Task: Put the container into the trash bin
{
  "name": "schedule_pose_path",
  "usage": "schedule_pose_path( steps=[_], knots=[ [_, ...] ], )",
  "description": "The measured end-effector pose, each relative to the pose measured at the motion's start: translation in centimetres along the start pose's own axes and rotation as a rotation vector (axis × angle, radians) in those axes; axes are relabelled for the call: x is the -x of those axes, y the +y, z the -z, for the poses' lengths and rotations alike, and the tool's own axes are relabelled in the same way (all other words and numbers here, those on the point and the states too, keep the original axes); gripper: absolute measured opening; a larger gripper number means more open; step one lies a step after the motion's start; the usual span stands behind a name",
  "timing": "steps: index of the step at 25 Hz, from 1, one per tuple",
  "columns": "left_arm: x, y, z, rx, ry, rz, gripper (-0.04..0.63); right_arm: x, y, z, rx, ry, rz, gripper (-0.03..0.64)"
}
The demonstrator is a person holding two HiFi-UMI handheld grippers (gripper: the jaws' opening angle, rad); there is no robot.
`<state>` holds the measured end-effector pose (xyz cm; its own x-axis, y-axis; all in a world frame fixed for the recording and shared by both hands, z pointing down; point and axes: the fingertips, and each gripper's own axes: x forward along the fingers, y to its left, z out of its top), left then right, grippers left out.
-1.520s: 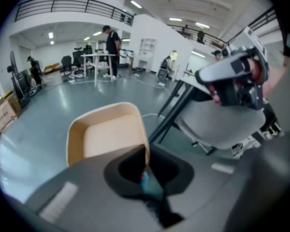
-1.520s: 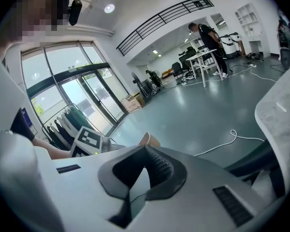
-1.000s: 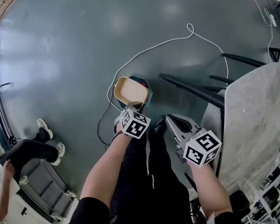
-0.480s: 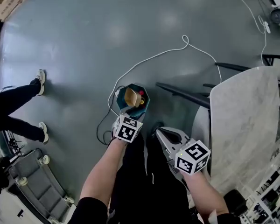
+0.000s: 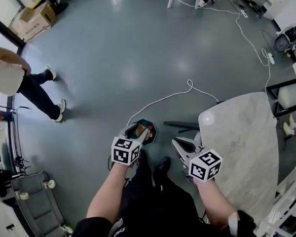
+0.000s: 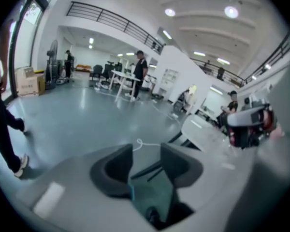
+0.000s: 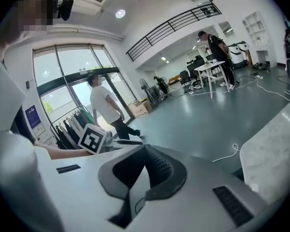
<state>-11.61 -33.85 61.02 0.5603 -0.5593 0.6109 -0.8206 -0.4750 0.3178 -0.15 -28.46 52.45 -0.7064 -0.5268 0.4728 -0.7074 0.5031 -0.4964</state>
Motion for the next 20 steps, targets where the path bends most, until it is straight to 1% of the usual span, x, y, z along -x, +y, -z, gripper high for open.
schedule_pose_path(
  steps=[4,5,7,8,9,10,13,14,17,18,20],
  knots=[
    [4.6,-2.1,-3.8,-0.018,-0.080,-0.006,0.161,2.8,0.9,-1.6,0.027,-0.024,-0.006,-0.006],
    [5.7,-2.7,-4.7,-0.011,-0.110,-0.003,0.137,3.5,1.0,-2.0,0.034,-0.029,-0.006,-0.006],
    [7.8,-4.0,-6.7,0.008,-0.178,0.006,0.057,4.8,1.0,-2.7,0.047,-0.042,-0.007,-0.006],
    [8.8,-4.7,-7.5,0.006,-0.206,0.004,0.046,5.4,1.0,-3.0,0.053,-0.050,-0.009,-0.006],
    [9.7,-5.3,-8.3,-0.011,-0.226,-0.005,0.032,6.0,1.1,-3.4,0.060,-0.059,-0.011,-0.006],
    [10.6,-5.9,-8.9,-0.044,-0.239,-0.021,0.023,6.6,1.1,-3.7,0.067,-0.070,-0.013,-0.006],
    [12.9,-7.5,-10.0,-0.193,-0.256,-0.097,0.011,8.1,1.7,-4.7,0.089,-0.099,-0.020,-0.006],
    [13.7,-8.0,-10.3,-0.221,-0.270,-0.117,0.011,8.5,2.0,-4.9,0.096,-0.107,-0.026,-0.006],
    [16.0,-8.9,-11.7,-0.226,-0.348,-0.161,0.011,9.4,2.9,-5.4,0.120,-0.123,-0.047,-0.006],
    [16.6,-9.1,-12.2,-0.238,-0.373,-0.184,0.011,9.6,3.1,-5.5,0.128,-0.127,-0.051,-0.006],
    [17.4,-9.4,-13.1,-0.291,-0.399,-0.223,0.011,9.9,3.2,-5.8,0.135,-0.139,-0.047,-0.006]
  ],
)
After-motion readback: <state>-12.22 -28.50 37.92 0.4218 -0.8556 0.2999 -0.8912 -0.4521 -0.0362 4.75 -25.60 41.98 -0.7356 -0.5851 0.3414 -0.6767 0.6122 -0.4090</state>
